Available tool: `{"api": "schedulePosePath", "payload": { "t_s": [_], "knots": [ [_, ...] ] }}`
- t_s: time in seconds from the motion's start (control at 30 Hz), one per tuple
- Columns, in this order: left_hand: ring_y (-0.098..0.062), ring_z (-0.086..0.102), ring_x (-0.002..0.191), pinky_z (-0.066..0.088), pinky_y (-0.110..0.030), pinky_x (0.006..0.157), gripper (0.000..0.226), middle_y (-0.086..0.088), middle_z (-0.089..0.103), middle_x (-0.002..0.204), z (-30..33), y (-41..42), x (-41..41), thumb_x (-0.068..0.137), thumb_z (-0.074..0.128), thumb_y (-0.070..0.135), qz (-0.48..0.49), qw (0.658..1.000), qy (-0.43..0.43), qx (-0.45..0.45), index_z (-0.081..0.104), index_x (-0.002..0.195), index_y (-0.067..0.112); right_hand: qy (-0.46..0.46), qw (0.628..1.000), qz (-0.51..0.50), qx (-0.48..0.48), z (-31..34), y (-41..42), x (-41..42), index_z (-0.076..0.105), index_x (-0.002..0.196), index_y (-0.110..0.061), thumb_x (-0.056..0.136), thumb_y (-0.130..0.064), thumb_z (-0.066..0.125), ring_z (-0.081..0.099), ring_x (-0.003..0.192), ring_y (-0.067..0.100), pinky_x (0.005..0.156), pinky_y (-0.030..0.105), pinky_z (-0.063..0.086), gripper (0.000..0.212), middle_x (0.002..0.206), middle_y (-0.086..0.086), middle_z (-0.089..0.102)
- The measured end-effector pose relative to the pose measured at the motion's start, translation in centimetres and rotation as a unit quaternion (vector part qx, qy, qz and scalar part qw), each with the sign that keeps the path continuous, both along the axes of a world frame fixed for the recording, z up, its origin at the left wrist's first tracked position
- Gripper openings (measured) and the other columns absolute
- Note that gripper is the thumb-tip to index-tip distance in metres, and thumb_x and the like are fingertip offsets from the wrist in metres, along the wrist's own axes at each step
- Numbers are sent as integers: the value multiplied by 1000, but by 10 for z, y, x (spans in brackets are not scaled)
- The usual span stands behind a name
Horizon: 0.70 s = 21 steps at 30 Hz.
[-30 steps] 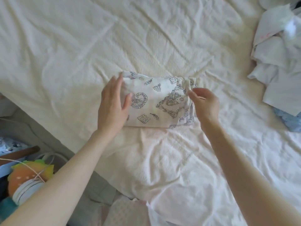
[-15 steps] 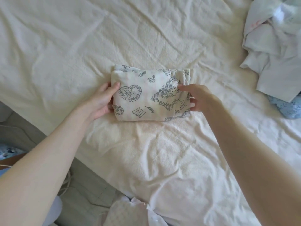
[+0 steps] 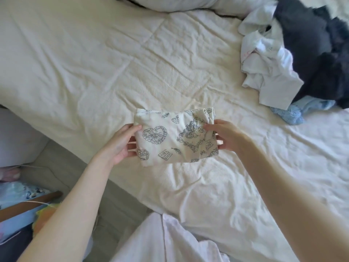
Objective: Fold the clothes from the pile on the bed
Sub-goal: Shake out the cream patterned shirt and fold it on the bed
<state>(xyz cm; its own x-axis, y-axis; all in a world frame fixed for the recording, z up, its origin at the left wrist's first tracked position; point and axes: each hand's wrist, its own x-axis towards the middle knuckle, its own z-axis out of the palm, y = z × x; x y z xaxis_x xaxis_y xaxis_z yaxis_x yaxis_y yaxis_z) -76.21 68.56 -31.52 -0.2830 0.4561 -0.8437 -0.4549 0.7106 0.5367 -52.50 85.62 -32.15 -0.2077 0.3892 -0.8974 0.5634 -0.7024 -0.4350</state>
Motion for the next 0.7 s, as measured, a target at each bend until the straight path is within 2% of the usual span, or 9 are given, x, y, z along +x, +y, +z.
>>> {"api": "schedulePosePath", "payload": {
  "t_s": [0.1, 0.27, 0.4, 0.7],
  "knots": [
    [-21, 64, 68, 53, -33, 56, 9, -8, 66, 87, 30, -19, 22, 92, 55, 31, -8, 1000, 0, 19, 56, 97, 23, 21, 1000, -9, 14, 26, -19, 23, 62, 94, -19, 86, -13, 66, 63, 96, 26, 84, 50, 52, 11, 98, 7, 68],
    [-19, 62, 63, 51, -30, 51, 6, -6, 64, 83, 78, -45, 65, 94, 52, 28, -8, 998, 30, 49, 56, 95, 24, 49, 997, -31, 46, 75, -51, 60, 62, 100, -16, 87, -13, 63, 63, 92, 24, 85, 48, 52, 12, 98, 6, 68],
    [-22, 61, 71, 49, -31, 57, 7, -8, 63, 90, 115, -68, 102, 95, 50, 27, -23, 997, 40, 65, 55, 95, 25, 56, 994, -57, 68, 119, -86, 102, 61, 106, -12, 88, -14, 63, 63, 96, 25, 85, 49, 52, 19, 102, 8, 67],
    [-26, 60, 73, 47, -33, 59, 15, -9, 61, 91, 154, -94, 187, 95, 49, 26, -154, 985, 32, 76, 53, 108, 18, 33, 982, -164, 90, 177, -189, 217, 59, 109, -13, 89, -13, 62, 61, 102, 27, 89, 49, 50, 20, 107, 10, 65]
  ]
}}
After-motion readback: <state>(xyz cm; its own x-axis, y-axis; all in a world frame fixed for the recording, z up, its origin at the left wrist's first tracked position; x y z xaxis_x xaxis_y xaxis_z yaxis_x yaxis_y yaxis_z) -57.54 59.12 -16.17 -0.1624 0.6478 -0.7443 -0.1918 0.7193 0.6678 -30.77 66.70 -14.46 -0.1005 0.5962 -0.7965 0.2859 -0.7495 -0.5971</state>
